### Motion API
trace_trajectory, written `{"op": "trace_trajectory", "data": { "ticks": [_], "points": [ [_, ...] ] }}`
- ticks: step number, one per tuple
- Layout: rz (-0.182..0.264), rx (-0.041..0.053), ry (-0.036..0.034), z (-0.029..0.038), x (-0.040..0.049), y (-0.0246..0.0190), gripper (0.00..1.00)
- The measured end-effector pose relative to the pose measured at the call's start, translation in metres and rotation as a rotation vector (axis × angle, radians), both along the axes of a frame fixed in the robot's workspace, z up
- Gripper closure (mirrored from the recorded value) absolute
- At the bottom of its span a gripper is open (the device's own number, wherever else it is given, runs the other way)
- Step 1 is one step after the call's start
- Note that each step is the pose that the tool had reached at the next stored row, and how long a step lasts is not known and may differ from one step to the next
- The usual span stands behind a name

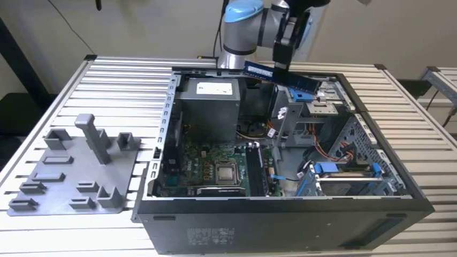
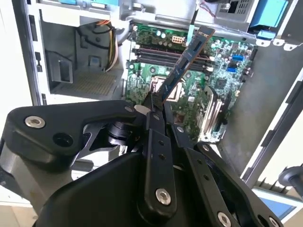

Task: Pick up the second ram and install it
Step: 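Insert the second ram into the second slot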

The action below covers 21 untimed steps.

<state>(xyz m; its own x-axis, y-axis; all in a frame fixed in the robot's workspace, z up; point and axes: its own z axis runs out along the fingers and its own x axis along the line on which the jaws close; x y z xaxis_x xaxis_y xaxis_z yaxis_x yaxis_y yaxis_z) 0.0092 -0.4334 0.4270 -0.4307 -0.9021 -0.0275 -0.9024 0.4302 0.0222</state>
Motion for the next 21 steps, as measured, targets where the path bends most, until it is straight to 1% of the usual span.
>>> {"op": "trace_trajectory", "data": {
  "ticks": [11, 21],
  "points": [
    [-0.123, -0.0004, 0.0001, -0.0022, 0.0, 0.0, 0.86],
    [-0.225, -0.0006, 0.0, -0.0042, 0.0, 0.0, 0.86]
  ]
}}
